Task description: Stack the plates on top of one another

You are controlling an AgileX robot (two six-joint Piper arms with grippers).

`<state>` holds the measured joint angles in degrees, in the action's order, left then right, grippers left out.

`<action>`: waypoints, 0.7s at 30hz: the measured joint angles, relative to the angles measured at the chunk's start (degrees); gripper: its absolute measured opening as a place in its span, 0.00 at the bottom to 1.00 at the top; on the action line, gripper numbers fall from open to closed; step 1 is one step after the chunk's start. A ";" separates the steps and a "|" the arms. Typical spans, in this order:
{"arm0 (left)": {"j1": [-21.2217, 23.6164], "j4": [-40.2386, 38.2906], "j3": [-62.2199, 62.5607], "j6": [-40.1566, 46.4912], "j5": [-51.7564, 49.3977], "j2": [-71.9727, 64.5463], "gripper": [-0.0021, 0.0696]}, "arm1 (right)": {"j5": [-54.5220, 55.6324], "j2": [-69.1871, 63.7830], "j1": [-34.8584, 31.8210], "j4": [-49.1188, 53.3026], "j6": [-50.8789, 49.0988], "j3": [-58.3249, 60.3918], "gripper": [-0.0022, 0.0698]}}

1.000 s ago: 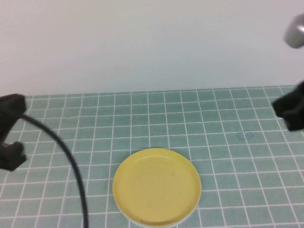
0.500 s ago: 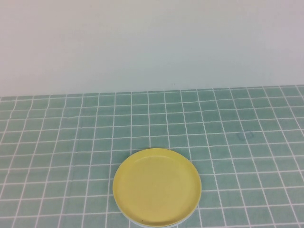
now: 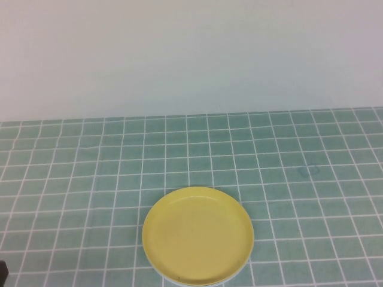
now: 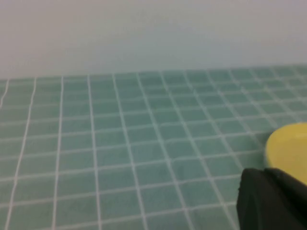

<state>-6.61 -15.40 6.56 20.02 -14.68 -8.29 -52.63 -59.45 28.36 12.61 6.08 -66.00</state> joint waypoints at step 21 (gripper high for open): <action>0.00 3.03 -8.56 -0.87 -3.04 2.95 0.03 | 40.03 38.60 -2.43 3.66 -0.94 31.15 0.03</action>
<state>-6.61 -12.37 -2.00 19.15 -17.73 -5.34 -12.60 -20.85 25.93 16.27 5.13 -34.85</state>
